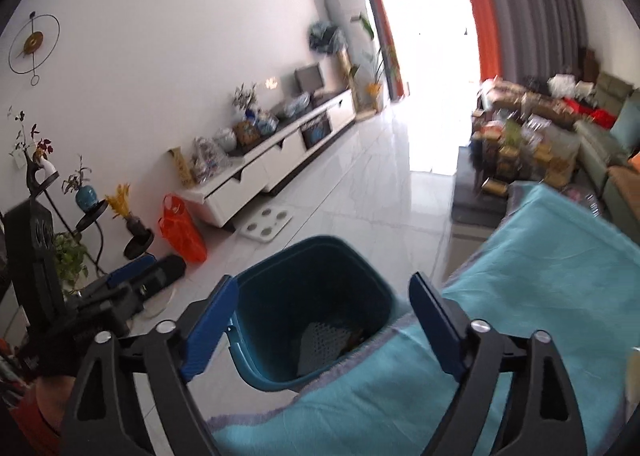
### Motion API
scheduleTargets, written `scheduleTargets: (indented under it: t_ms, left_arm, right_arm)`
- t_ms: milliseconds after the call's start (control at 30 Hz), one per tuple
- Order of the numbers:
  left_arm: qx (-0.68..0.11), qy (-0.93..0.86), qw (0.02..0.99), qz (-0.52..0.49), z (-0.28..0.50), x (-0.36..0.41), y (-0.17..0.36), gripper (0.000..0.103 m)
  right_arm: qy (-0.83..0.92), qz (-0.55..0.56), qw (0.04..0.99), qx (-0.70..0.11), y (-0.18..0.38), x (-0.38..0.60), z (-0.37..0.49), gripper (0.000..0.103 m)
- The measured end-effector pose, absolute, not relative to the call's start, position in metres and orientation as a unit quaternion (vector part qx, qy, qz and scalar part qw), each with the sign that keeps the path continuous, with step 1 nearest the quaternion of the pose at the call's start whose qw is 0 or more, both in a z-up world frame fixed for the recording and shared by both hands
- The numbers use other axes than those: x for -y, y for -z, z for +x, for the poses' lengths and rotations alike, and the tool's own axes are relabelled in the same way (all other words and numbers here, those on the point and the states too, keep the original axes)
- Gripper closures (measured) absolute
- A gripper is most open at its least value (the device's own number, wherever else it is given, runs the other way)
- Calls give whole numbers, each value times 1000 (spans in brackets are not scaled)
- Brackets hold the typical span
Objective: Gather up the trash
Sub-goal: 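Open both tools to drop the foam net and wrapper into the bin, then move both tools back over the table trash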
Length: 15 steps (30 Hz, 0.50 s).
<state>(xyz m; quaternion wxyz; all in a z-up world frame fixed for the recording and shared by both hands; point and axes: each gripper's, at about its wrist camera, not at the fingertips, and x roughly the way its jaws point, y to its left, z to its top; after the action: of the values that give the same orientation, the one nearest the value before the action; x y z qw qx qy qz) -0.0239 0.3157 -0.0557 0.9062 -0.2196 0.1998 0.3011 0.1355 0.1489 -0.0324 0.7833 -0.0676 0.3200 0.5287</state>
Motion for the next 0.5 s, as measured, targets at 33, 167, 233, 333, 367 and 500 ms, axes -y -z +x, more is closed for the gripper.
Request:
scheduleTargets:
  t_ms: [33,167,233,333,367,500]
  left_arm:
    - [-191,-296,910,-219,-25,-309,48,6]
    - [-164,-271,925,-212,-26,-282,24,6]
    - [-152,-259,933,-200,-23,-263,12,5]
    - [-143,-234,946,-174,-13,-231,-2,5]
    - [-140,-225,950,-163,-9,-220,-6,5]
    - [-124,-194,966,-119,2,-174,-20,5]
  right_arm:
    - [-527,-65,790,-307,28,-138,132,13]
    - [-504,-53,820,-265,14,-93,122,7]
    - [-488,-43,837,-246,8,-66,118,7]
    - [-465,-34,855,-225,2,-34,112,7]
    - [-457,-32,861,-219,0,-25,110,7]
    - [-416,-28,888,-193,-6,15,101,7]
